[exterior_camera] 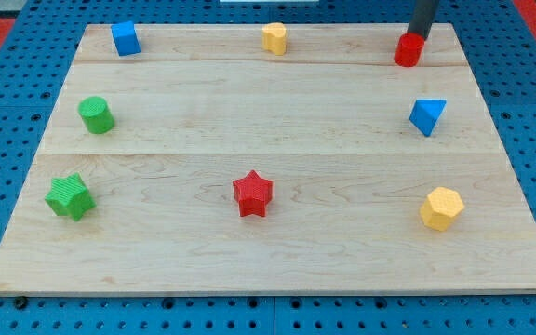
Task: Move the red circle to the center of the board
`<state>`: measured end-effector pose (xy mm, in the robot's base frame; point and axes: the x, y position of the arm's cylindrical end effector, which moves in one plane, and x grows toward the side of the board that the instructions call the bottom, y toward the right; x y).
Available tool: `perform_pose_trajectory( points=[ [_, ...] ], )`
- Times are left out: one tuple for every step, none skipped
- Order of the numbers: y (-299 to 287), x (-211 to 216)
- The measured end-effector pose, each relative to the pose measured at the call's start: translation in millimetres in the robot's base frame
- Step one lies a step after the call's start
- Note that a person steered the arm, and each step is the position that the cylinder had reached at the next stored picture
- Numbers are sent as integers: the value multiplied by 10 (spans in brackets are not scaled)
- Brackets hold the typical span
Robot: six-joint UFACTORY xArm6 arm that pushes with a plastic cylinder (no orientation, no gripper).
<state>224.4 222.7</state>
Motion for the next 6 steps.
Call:
perform_pose_trajectory(
  points=[
    [275,91],
    [-431,267],
    [-1370,536],
    [-2047,845],
    [-2225,930],
    [-1898,874]
  ],
)
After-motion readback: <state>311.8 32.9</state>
